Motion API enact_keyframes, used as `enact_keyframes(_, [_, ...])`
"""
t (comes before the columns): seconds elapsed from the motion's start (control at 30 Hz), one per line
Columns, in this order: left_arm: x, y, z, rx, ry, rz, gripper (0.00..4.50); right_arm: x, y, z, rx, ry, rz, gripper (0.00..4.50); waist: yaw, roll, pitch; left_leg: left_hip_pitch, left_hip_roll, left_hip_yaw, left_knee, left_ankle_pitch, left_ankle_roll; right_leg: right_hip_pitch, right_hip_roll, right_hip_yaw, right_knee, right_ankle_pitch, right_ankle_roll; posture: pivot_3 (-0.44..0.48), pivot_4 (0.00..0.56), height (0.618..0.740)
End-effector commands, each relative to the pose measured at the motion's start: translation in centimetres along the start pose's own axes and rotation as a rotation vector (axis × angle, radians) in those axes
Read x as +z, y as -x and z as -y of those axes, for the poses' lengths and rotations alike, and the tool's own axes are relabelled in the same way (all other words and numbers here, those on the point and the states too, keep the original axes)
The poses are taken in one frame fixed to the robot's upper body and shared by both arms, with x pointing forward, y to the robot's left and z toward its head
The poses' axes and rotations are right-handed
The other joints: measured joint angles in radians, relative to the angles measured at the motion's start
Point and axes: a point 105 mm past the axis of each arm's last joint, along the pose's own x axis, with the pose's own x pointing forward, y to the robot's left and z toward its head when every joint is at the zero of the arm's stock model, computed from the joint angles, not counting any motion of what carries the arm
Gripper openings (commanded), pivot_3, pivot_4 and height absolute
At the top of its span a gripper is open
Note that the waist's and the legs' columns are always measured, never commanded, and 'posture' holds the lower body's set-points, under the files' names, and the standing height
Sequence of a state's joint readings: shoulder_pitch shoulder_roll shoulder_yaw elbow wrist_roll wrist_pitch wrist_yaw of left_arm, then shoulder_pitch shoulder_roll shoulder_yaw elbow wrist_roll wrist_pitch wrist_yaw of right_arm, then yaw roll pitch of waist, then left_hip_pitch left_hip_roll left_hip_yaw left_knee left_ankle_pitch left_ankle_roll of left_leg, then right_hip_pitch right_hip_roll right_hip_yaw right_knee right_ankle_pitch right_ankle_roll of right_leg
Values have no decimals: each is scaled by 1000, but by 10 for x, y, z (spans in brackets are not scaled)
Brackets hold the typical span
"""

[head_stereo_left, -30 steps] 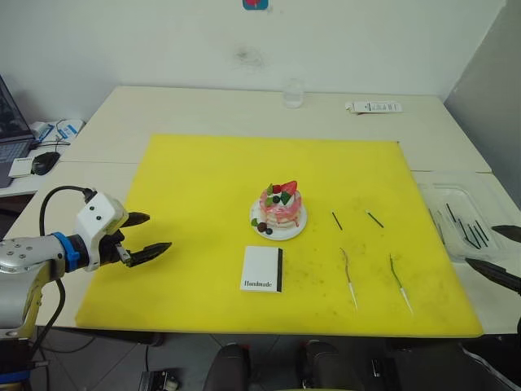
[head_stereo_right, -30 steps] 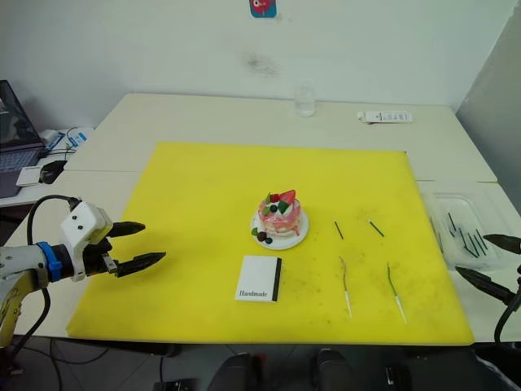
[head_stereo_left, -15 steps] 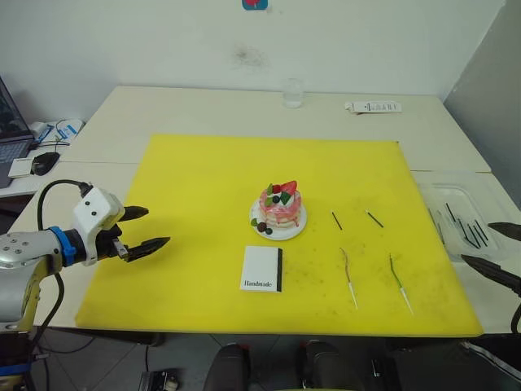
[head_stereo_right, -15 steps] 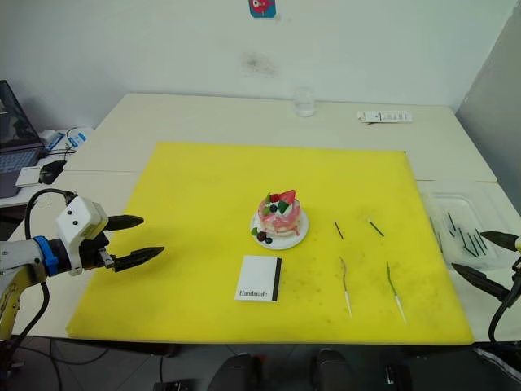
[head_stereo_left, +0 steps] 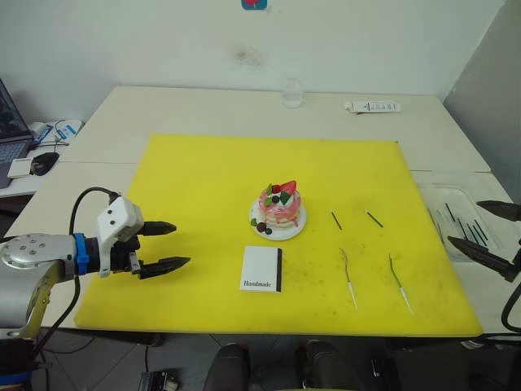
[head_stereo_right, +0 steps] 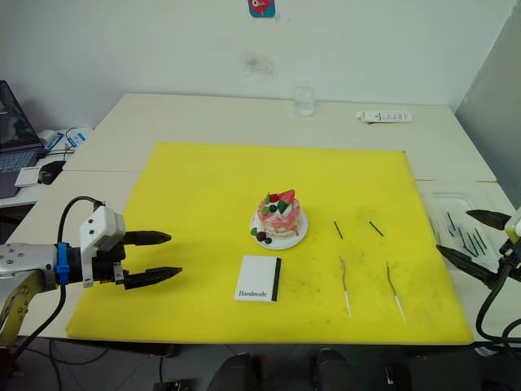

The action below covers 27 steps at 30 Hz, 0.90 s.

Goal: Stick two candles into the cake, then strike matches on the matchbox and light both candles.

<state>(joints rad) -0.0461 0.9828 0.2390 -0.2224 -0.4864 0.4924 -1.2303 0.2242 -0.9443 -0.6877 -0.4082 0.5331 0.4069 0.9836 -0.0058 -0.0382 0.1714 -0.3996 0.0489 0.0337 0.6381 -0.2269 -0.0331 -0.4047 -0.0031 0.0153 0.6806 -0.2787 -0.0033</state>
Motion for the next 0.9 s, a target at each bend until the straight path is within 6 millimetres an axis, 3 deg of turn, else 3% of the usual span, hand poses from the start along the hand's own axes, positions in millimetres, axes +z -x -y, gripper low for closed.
enact_keyframes(0.03, [23, -12, 29, -150, -56, 56, 4500, 27, -4, -14, -17, 18, 69, 4488, 0, 0, 0, 0, 0, 0, 0, 0, 0, 0, 0, 0, 0, 0, 0, 0, 150, 740])
enact_keyframes(0.17, [43, -27, 60, -298, -60, 131, 4500, 27, -8, -41, -21, -45, 46, 4488, 2, 0, 0, -1, 0, 0, 1, 0, 0, 0, 0, 0, 0, 0, 0, 0, 150, 740])
enact_keyframes(0.4, [75, -51, 90, -424, -140, 260, 4500, -9, 0, -85, -79, -213, -133, 4488, 5, 0, 0, -1, -1, -1, 3, 0, 0, 2, 0, 0, 0, 0, 3, 0, 150, 740])
enact_keyframes(0.63, [86, -68, 102, -446, -204, 321, 4500, -36, -1, -105, -132, -292, -223, 4488, -3, 1, -1, 0, -1, 0, 7, 0, 0, 2, 0, 3, 1, 2, 6, 0, 150, 740])
enact_keyframes(0.9, [89, -76, 120, -476, -193, 351, 4500, -60, 6, -118, -154, -360, -305, 4488, 1, 1, -1, -1, -2, -1, 6, 0, 0, 2, 1, 2, 0, 2, 5, 0, 150, 740])
